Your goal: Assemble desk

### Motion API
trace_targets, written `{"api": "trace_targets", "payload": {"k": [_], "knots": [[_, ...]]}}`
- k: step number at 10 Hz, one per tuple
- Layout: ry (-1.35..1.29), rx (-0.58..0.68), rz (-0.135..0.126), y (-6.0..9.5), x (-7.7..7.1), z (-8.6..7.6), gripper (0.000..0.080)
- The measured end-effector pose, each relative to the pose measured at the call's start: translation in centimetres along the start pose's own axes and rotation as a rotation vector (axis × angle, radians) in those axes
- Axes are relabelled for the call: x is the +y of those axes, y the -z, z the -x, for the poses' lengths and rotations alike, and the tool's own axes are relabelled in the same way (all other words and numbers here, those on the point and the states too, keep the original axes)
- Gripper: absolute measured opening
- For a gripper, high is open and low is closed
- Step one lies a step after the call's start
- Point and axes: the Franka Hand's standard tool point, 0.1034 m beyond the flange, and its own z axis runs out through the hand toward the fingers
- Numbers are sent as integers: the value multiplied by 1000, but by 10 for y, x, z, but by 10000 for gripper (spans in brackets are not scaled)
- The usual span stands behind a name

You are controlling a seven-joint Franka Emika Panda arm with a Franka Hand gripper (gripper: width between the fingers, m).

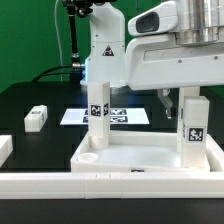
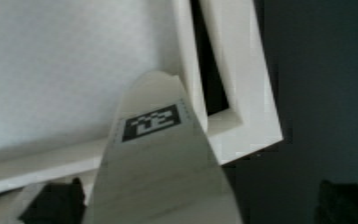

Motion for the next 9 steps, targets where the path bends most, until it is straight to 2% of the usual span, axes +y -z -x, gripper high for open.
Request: {"api": "trace_targets", "payload": {"k": [1,2,3,4,5,8,9], "knots": [[-5,0,0,0,1,0,554],[-70,-1,-1,0,0,0,554],[-148,1,2,0,1,-1,360],[-189,7,11,0,6,-3,324],[-217,10,17,0,8,-4,324],[-557,15,73,5,33,-15,324],[-594,23,73,4,38,-17,324]]}}
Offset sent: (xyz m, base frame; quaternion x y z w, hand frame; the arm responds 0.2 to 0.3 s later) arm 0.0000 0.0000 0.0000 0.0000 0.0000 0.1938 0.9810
